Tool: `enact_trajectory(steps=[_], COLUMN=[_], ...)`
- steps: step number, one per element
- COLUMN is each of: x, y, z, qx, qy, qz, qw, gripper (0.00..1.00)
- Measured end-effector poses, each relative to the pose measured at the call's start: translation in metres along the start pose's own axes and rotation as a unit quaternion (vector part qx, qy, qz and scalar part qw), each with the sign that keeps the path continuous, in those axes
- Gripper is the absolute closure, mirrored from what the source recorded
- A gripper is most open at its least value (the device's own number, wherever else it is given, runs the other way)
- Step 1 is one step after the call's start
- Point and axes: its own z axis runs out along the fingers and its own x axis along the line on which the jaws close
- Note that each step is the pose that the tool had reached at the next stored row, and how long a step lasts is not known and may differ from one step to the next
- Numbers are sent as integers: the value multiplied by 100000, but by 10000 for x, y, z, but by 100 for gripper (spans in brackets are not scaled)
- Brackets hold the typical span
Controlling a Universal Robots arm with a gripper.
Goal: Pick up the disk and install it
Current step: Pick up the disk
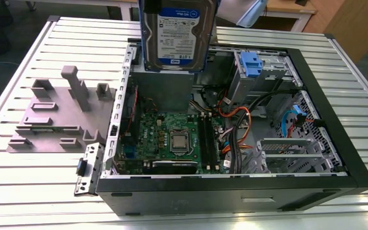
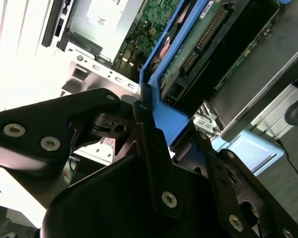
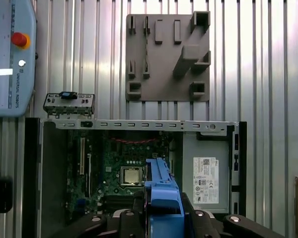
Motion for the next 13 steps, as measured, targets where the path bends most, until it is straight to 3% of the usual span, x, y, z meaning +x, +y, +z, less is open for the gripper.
enact_trajectory(steps=[5,13], x=[23,153], y=[-21,-27], z=[4,7], qx=[1,0], qy=[-2,-2], qz=[5,6], qw=[100000,100000], gripper=[63,63])
